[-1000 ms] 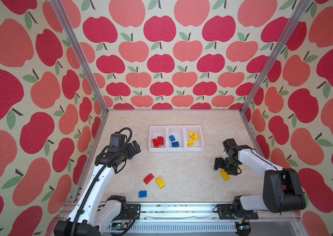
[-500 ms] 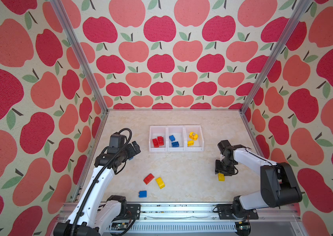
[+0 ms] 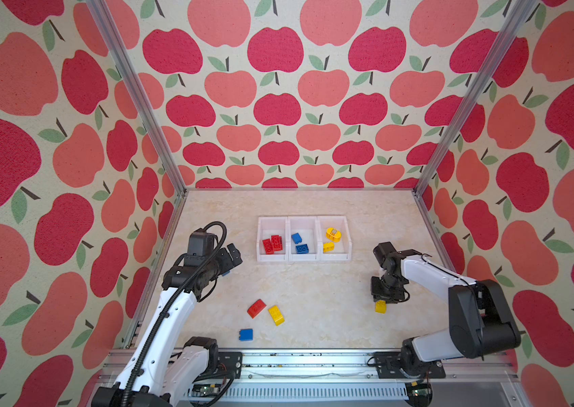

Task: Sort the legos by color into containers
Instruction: 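Lift the curved yellow brick and carry it over the yellow compartment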

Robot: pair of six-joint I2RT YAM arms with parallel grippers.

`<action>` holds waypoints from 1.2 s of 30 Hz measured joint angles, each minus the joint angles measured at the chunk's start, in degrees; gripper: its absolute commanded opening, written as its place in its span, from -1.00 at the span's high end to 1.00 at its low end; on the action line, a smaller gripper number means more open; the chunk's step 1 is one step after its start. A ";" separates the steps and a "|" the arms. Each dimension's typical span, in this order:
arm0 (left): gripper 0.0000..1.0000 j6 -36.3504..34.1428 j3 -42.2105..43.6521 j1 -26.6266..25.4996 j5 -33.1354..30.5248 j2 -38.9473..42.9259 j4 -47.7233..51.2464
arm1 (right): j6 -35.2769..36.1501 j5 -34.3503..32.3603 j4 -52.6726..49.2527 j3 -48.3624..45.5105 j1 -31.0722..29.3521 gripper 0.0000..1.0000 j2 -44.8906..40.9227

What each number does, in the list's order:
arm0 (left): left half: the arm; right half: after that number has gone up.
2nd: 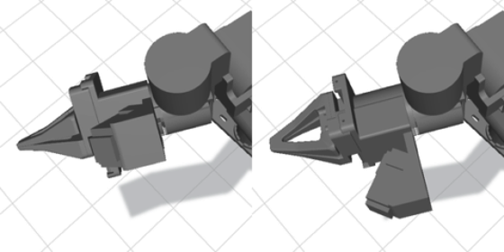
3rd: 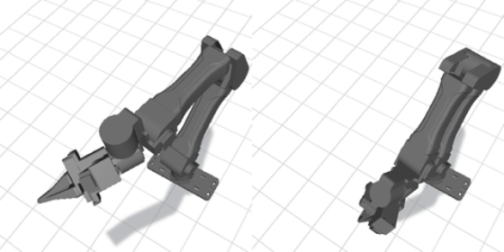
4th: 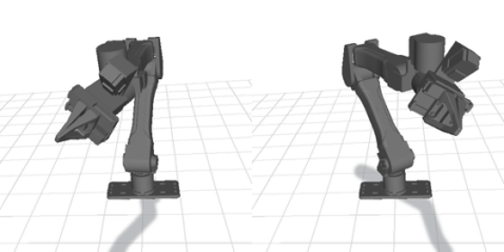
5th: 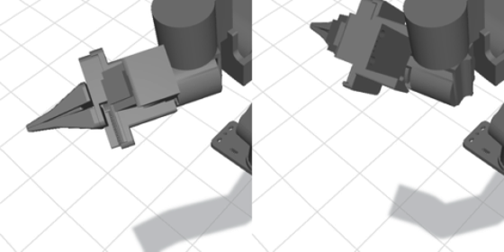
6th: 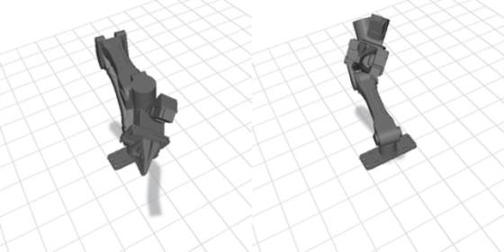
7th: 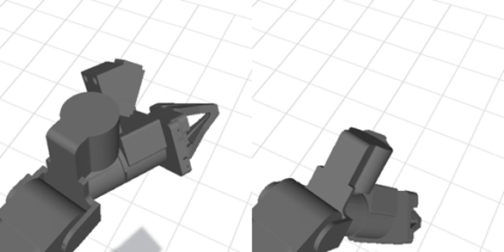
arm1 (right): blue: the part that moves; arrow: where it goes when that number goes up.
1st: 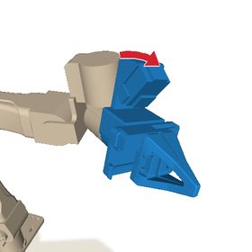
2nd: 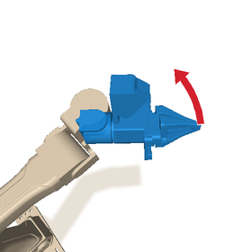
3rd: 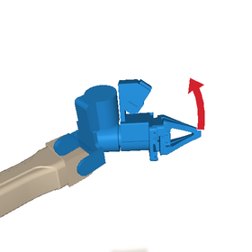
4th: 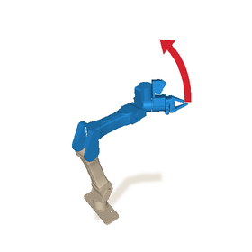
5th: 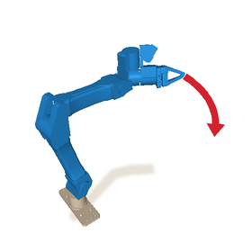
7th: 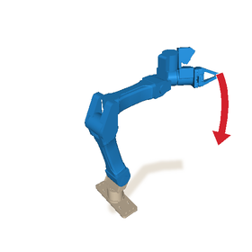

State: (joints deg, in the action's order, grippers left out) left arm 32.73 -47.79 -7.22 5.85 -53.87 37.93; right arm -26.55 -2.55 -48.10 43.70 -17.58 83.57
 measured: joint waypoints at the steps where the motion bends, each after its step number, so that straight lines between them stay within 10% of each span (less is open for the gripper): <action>1: -0.98 0.02 0.04 0.00 0.00 0.00 0.00 | -0.04 0.04 -0.33 0.20 -0.13 0.41 -0.28; 15: -0.98 0.04 1.01 0.00 0.02 0.42 -0.04 | -0.66 -1.29 -5.62 17.27 -6.73 0.42 -2.60; 36: -0.98 0.96 1.68 0.00 -0.02 1.88 -0.02 | 5.92 -7.08 -5.44 48.54 -15.30 0.42 22.36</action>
State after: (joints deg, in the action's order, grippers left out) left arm 33.69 -46.11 -7.22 5.82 -51.99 37.91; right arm -20.62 -9.63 -53.54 92.25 -32.88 105.93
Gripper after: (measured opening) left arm 0.992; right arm 0.358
